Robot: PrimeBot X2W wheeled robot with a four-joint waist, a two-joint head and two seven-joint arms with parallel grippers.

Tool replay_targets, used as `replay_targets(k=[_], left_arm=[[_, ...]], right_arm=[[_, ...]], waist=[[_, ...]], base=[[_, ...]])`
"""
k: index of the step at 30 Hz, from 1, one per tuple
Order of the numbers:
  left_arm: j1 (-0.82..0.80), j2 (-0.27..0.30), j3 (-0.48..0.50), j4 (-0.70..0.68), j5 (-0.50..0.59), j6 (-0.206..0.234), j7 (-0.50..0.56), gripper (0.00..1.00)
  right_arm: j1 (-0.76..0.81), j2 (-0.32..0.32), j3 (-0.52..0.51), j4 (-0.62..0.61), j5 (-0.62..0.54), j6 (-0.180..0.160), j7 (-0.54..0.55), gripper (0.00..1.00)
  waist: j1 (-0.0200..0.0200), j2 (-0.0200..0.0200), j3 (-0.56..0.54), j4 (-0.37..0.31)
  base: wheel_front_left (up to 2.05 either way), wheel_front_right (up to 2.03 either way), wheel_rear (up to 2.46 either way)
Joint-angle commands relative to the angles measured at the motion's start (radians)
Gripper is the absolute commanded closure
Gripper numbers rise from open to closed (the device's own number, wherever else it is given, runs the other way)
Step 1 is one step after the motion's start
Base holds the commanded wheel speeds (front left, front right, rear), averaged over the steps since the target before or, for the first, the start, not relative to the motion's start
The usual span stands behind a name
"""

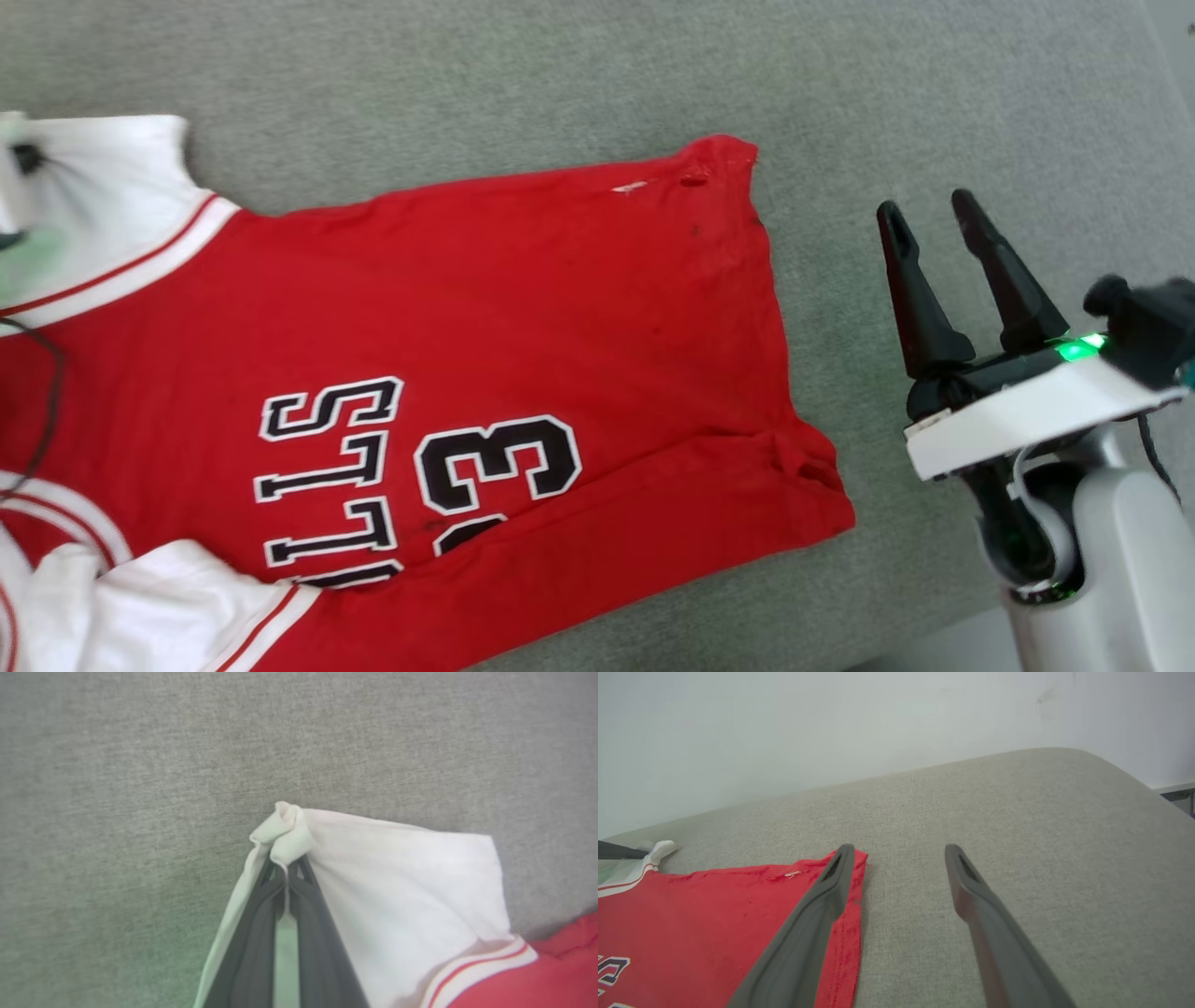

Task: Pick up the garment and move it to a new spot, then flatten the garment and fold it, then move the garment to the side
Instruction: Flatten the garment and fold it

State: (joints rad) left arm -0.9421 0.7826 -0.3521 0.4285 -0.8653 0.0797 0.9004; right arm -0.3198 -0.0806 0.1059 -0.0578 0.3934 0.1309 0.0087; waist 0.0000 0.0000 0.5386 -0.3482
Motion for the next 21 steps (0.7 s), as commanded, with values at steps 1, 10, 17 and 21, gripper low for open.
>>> replay_targets(k=[1, 10, 17, 21], left_arm=[[0.023, -0.026, -0.013, 0.003, -0.002, -0.012, -0.014, 1.00], [-0.029, -0.113, -0.024, -0.053, -0.001, -0.062, -0.124, 1.00], [-0.050, -0.158, -0.049, -0.128, 0.013, -0.081, -0.165, 1.00], [-0.049, -0.169, -0.055, -0.153, 0.017, -0.085, -0.180, 1.00]], right_arm=[[-0.026, -0.022, -0.004, 0.022, 0.020, 0.000, 0.036, 0.00], [-0.187, -0.138, 0.008, 0.224, 0.160, 0.000, 0.384, 0.00], [-0.329, -0.179, 0.024, 0.349, 0.205, 0.000, 0.553, 0.00], [-0.370, -0.180, 0.036, 0.402, 0.203, 0.000, 0.590, 0.00]], waist=[[0.0000, 0.0000, -0.024, 0.026], [0.0000, 0.0000, -0.068, 0.144], [0.0000, 0.0000, -0.040, 0.226], [0.0000, 0.0000, -0.026, 0.249]], base=[[0.00, 0.00, 0.00], [0.00, 0.00, 0.00], [0.00, 0.00, 0.00], [0.00, 0.00, 0.00]])
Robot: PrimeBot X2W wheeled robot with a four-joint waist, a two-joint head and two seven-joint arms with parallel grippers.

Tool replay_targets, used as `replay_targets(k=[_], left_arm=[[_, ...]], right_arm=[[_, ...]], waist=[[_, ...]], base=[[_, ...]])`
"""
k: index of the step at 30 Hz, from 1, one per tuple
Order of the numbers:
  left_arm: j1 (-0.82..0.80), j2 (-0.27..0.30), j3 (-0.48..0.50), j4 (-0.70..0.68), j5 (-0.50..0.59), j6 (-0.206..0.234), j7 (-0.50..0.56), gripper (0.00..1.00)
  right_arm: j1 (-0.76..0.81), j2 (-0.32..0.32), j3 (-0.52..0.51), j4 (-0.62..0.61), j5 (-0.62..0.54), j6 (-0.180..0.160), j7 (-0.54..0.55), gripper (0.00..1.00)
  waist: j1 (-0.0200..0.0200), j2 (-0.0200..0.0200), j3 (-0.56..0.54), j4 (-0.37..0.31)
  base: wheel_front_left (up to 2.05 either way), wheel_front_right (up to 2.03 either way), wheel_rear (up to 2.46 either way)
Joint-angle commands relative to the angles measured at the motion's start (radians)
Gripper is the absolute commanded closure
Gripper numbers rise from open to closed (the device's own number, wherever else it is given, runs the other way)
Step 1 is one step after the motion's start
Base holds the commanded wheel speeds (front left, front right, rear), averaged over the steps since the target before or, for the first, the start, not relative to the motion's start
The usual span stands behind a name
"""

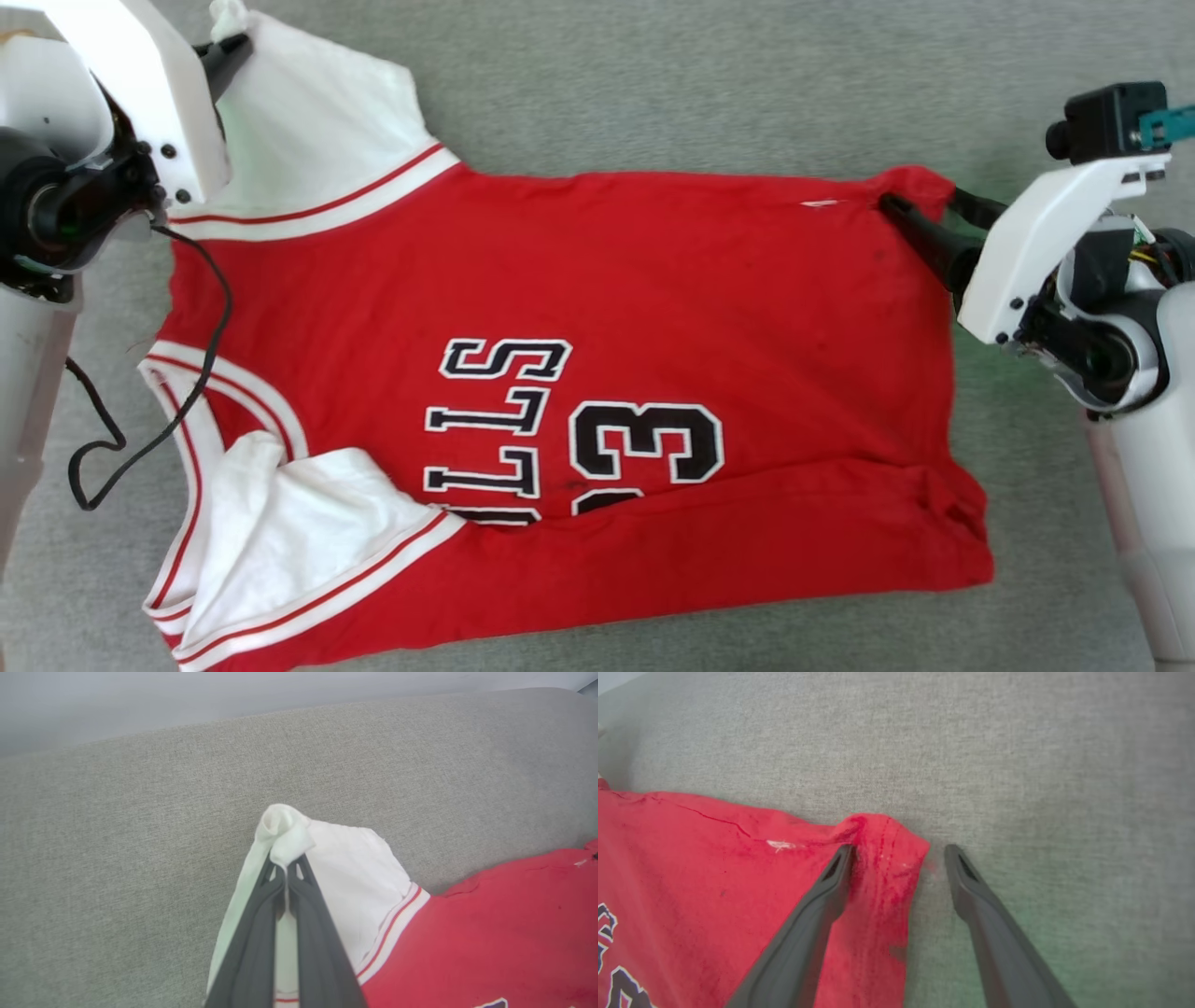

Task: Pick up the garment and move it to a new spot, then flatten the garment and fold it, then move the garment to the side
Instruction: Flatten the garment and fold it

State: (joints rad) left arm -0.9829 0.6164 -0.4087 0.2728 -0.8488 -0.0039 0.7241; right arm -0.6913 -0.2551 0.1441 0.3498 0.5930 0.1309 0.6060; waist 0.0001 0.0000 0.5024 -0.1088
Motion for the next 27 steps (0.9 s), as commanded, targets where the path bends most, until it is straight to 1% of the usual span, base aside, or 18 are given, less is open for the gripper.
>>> replay_targets(k=[1, 3, 5, 6, 7, 9, 11, 14, 20, 27], left_arm=[[-0.008, -0.005, -0.001, -0.004, 0.002, -0.002, -0.008, 1.00], [-0.001, -0.008, -0.004, -0.014, 0.006, -0.004, -0.015, 1.00], [0.006, -0.008, -0.006, -0.020, 0.008, -0.005, -0.020, 1.00], [0.015, -0.010, -0.008, -0.020, 0.005, -0.008, -0.028, 1.00], [0.017, -0.009, -0.008, -0.019, 0.003, -0.010, -0.031, 1.00], [0.035, -0.009, 0.001, -0.010, -0.003, -0.011, -0.053, 1.00], [0.079, -0.010, 0.026, -0.011, -0.017, -0.015, -0.117, 1.00], [0.129, -0.005, 0.050, -0.025, -0.031, -0.013, -0.165, 1.00], [0.302, 0.006, 0.103, -0.089, -0.066, 0.011, -0.263, 1.00], [0.611, -0.011, 0.155, -0.173, -0.122, 0.065, -0.367, 1.00]], right_arm=[[-0.010, -0.007, 0.003, 0.011, 0.003, 0.000, 0.008, 0.00], [-0.022, -0.006, 0.023, 0.049, -0.008, 0.000, 0.047, 0.00], [-0.018, -0.002, 0.040, 0.104, -0.020, -0.001, 0.115, 0.00], [-0.011, 0.007, 0.065, 0.163, -0.038, -0.001, 0.218, 0.89], [-0.013, 0.007, 0.072, 0.170, -0.045, -0.001, 0.237, 1.00], [-0.047, 0.005, 0.081, 0.153, -0.060, 0.000, 0.265, 1.00], [-0.074, -0.014, 0.051, 0.082, -0.076, 0.000, 0.198, 1.00], [-0.054, -0.018, 0.026, 0.033, -0.084, 0.000, 0.150, 1.00], [0.071, -0.008, -0.037, -0.069, -0.096, 0.000, 0.075, 1.00], [0.292, 0.019, -0.096, -0.159, -0.099, 0.000, 0.032, 1.00]], waist=[[-0.0001, 0.0000, 0.014, 0.017], [-0.0001, 0.0000, 0.018, 0.027], [-0.0001, 0.0000, 0.020, 0.032], [-0.0001, 0.0000, 0.017, 0.038], [-0.0001, 0.0000, 0.014, 0.039], [-0.0001, 0.0000, -0.003, 0.042], [-0.0001, 0.0000, -0.050, 0.051], [-0.0001, 0.0000, -0.087, 0.057], [-0.0001, 0.0000, -0.174, 0.072], [-0.0001, 0.0000, -0.281, 0.086]], base=[[0.00, 0.00, 0.00], [0.00, 0.00, 0.00], [0.00, 0.00, 0.00], [0.00, 0.00, 0.00], [0.00, 0.00, 0.00], [0.00, 0.00, 0.00], [0.00, 0.00, 0.00], [0.00, 0.00, 0.00], [0.00, 0.00, 0.00], [0.00, 0.00, 0.00]])
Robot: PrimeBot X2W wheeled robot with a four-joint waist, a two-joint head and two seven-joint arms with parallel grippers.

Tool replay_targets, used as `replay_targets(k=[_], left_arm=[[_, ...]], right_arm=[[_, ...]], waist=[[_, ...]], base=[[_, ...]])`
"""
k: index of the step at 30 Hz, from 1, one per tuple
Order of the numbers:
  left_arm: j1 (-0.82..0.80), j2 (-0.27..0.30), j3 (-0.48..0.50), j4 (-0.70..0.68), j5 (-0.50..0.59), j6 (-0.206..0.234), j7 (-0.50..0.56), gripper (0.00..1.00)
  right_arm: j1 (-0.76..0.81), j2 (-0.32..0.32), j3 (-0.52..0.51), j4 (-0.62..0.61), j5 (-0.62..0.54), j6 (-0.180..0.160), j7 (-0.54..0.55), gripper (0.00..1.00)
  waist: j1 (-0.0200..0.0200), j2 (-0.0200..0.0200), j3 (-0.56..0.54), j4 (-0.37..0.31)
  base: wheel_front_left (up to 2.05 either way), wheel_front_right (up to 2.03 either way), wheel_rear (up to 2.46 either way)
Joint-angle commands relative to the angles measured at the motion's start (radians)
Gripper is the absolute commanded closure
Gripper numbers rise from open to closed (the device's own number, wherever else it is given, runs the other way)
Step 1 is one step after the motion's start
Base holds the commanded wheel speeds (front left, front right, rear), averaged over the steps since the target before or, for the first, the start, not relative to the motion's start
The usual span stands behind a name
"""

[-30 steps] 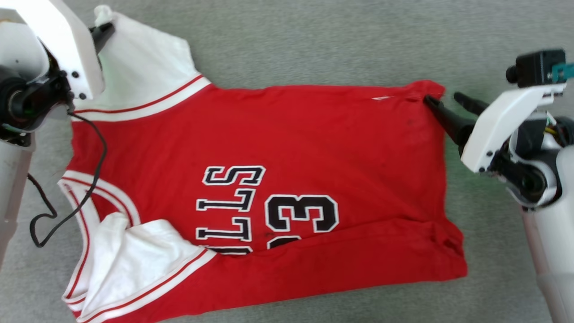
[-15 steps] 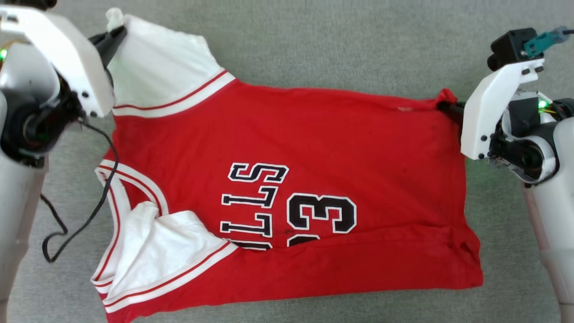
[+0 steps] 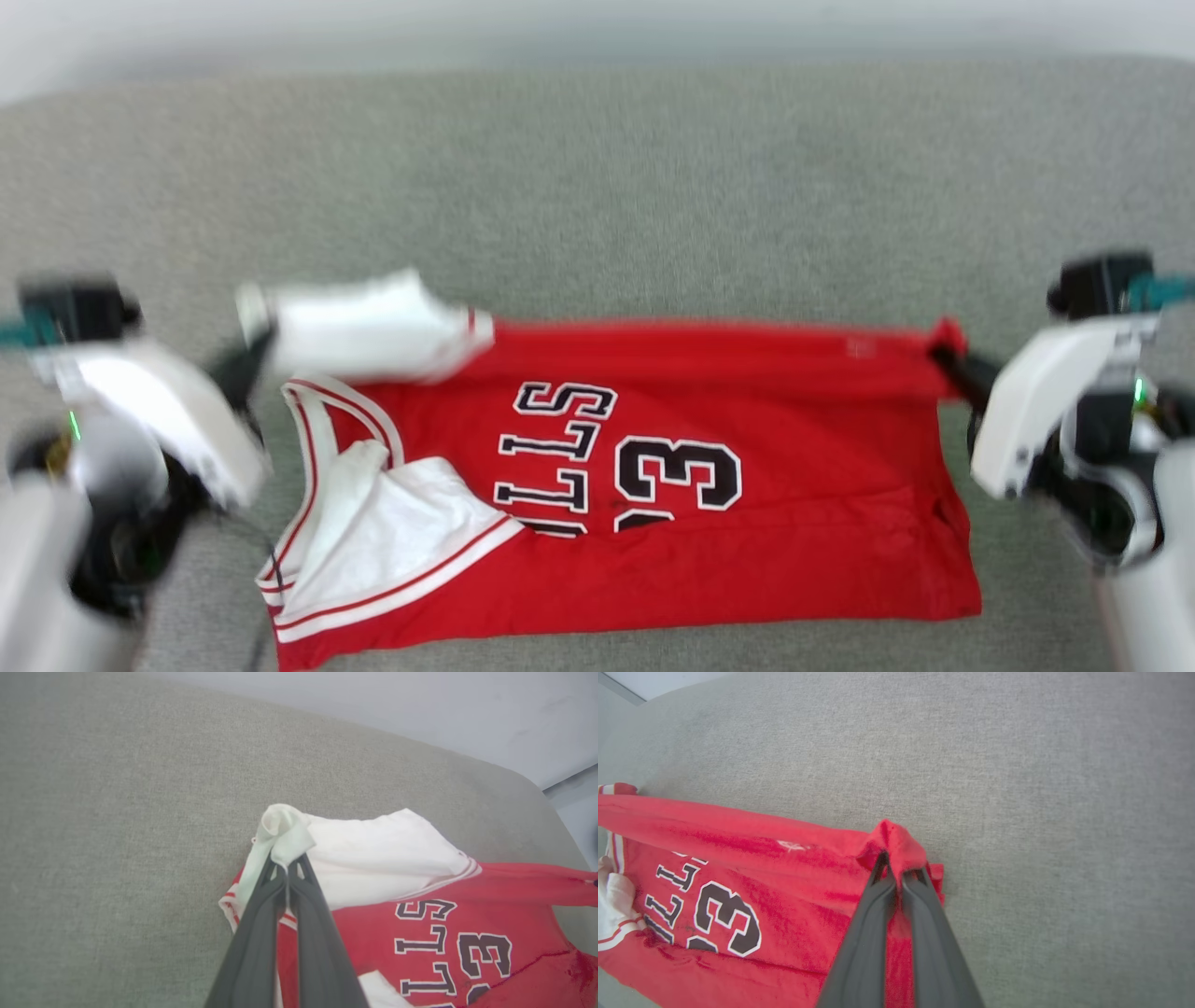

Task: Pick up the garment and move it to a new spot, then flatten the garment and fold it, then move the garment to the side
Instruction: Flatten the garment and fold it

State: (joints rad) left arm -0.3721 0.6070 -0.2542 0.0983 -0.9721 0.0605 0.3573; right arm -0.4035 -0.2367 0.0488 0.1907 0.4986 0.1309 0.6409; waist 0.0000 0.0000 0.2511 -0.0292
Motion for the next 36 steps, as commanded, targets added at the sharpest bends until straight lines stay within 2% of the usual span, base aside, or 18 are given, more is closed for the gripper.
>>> replay_targets(k=[1, 9, 10, 11, 12, 18, 25, 30, 36], left_arm=[[0.048, -0.009, 0.003, -0.005, -0.014, 0.007, -0.007, 1.00], [0.319, -0.075, -0.009, 0.015, -0.087, 0.032, -0.039, 1.00], [0.334, -0.089, -0.013, 0.024, -0.095, 0.031, -0.044, 1.00], [0.346, -0.100, -0.019, 0.036, -0.099, 0.029, -0.046, 0.59], [0.352, -0.108, -0.023, 0.048, -0.099, 0.026, -0.050, 0.01], [0.336, -0.138, -0.036, 0.087, -0.021, 0.014, -0.176, 0.00], [0.305, -0.158, -0.025, 0.017, 0.117, 0.058, -0.380, 0.00], [0.278, -0.167, -0.034, -0.072, 0.220, 0.108, -0.487, 0.00], [0.267, -0.172, -0.046, -0.181, 0.334, 0.170, -0.572, 0.00]], right_arm=[[0.040, 0.005, -0.010, -0.007, -0.003, -0.001, -0.005, 1.00], [0.245, 0.052, -0.050, -0.020, 0.001, 0.000, -0.024, 1.00], [0.264, 0.057, -0.055, -0.014, -0.005, -0.001, -0.027, 0.85], [0.284, 0.060, -0.054, -0.006, -0.012, -0.001, -0.028, 0.00], [0.299, 0.070, -0.056, -0.001, -0.009, -0.001, -0.035, 0.00], [0.355, 0.095, -0.049, -0.002, -0.027, 0.000, -0.144, 0.00], [0.361, 0.086, -0.046, -0.107, -0.023, 0.000, -0.287, 0.00], [0.348, 0.056, -0.092, -0.160, -0.028, 0.000, -0.262, 0.00], [0.329, 0.001, -0.177, -0.186, -0.048, 0.000, -0.157, 0.00]], waist=[[0.0000, 0.0000, -0.042, 0.009], [0.0000, 0.0000, -0.092, 0.003], [0.0000, 0.0000, -0.093, 0.002], [0.0000, 0.0000, -0.094, 0.003], [0.0000, 0.0000, -0.095, 0.004], [0.0000, 0.0000, -0.109, -0.003], [0.0000, 0.0000, -0.138, -0.014], [0.0000, 0.0000, -0.153, -0.013], [0.0000, 0.0000, -0.161, 0.003]], base=[[0.00, 0.00, 0.00], [0.00, 0.00, 0.00], [0.00, 0.00, 0.00], [0.00, 0.00, 0.00], [0.00, 0.00, 0.00], [0.00, 0.00, 0.00], [0.00, 0.00, 0.00], [0.00, 0.00, 0.00], [0.00, 0.00, 0.00]])
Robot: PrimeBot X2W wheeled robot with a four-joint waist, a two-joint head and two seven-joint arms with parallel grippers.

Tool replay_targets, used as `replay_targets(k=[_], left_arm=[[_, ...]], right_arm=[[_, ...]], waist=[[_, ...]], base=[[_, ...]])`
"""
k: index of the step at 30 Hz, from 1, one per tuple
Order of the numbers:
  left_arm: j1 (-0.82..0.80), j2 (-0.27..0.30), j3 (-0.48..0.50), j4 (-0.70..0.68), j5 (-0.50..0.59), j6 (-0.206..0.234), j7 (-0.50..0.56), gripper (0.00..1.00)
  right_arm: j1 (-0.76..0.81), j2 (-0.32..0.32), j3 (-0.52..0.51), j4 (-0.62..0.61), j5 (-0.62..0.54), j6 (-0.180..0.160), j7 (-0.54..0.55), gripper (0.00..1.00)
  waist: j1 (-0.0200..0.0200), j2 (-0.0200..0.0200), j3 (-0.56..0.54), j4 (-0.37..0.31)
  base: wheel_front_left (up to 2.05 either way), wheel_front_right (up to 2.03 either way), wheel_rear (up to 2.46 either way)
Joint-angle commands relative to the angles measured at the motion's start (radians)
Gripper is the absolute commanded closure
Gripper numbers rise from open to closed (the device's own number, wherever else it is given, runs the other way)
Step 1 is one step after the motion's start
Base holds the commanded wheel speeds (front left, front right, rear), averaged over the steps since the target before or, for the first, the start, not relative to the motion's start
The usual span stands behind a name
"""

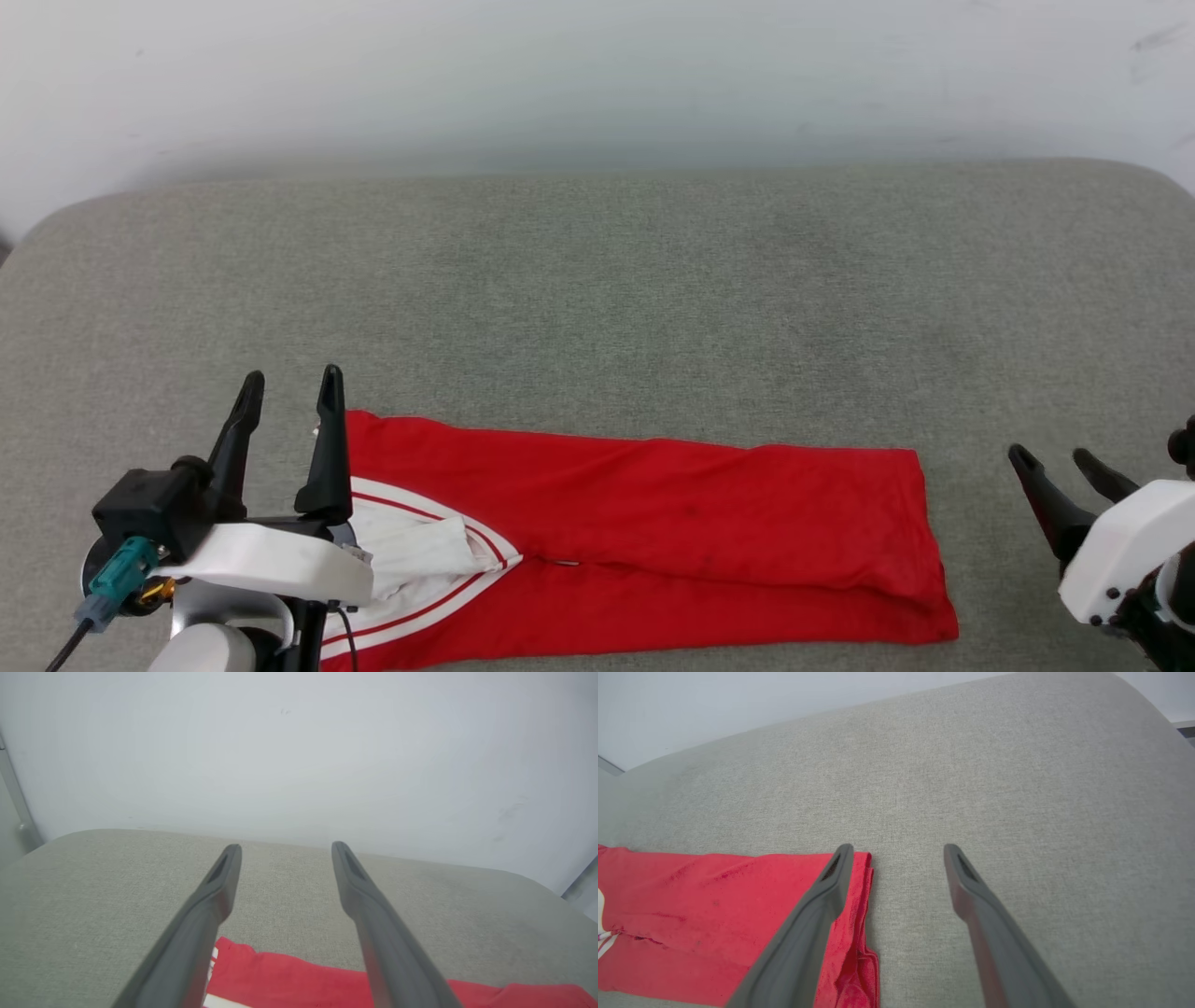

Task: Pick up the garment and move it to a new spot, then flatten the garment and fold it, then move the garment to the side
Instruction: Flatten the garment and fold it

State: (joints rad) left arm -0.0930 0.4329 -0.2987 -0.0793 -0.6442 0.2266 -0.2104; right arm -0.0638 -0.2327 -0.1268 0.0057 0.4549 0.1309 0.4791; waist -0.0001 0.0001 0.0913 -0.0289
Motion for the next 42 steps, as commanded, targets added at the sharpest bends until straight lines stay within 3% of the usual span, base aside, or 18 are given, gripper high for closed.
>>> replay_targets(k=[1, 11, 24, 25, 26, 27, 33, 42], left_arm=[[-0.007, 0.004, -0.006, -0.016, 0.025, 0.015, -0.010, 0.00], [0.036, 0.011, -0.063, -0.069, 0.139, 0.083, -0.010, 0.00], [-0.018, -0.041, -0.081, -0.049, 0.147, 0.060, -0.039, 0.00], [-0.018, -0.044, -0.080, -0.047, 0.147, 0.060, -0.040, 0.00], [-0.018, -0.045, -0.079, -0.045, 0.147, 0.060, -0.041, 0.00], [-0.018, -0.047, -0.078, -0.043, 0.146, 0.059, -0.043, 0.00], [-0.004, -0.043, -0.074, -0.032, 0.149, 0.058, -0.046, 0.00], [0.045, -0.026, -0.055, -0.029, 0.139, 0.086, -0.043, 0.00]], right_arm=[[-0.010, -0.012, -0.009, -0.002, -0.009, 0.000, 0.035, 0.00], [0.007, -0.019, 0.005, 0.027, -0.013, 0.000, 0.258, 0.00], [-0.023, 0.035, 0.106, 0.258, 0.040, 0.000, 0.316, 0.00], [-0.020, 0.037, 0.114, 0.270, 0.044, 0.000, 0.324, 0.55], [-0.021, 0.038, 0.121, 0.276, 0.049, 0.000, 0.325, 0.89], [-0.024, 0.039, 0.126, 0.275, 0.053, 0.000, 0.320, 1.00], [-0.057, 0.005, 0.134, 0.243, 0.051, 0.000, 0.298, 1.00], [-0.065, -0.049, 0.100, 0.166, 0.037, -0.001, 0.278, 1.00]], waist=[[0.0001, -0.0001, -0.001, 0.007], [0.0001, -0.0001, 0.012, 0.066], [0.0001, -0.0001, 0.061, 0.146], [0.0001, -0.0001, 0.061, 0.146], [0.0001, -0.0001, 0.061, 0.147], [0.0001, -0.0001, 0.061, 0.146], [0.0001, -0.0001, 0.041, 0.130], [0.0001, -0.0001, -0.011, 0.045]], base=[[0.00, 0.00, 0.00], [0.00, 0.00, 0.00], [0.00, 0.00, 0.00], [0.00, 0.00, 0.00], [0.00, 0.00, 0.00], [0.00, 0.00, 0.00], [0.00, 0.00, 0.00], [0.00, 0.00, 0.00]])
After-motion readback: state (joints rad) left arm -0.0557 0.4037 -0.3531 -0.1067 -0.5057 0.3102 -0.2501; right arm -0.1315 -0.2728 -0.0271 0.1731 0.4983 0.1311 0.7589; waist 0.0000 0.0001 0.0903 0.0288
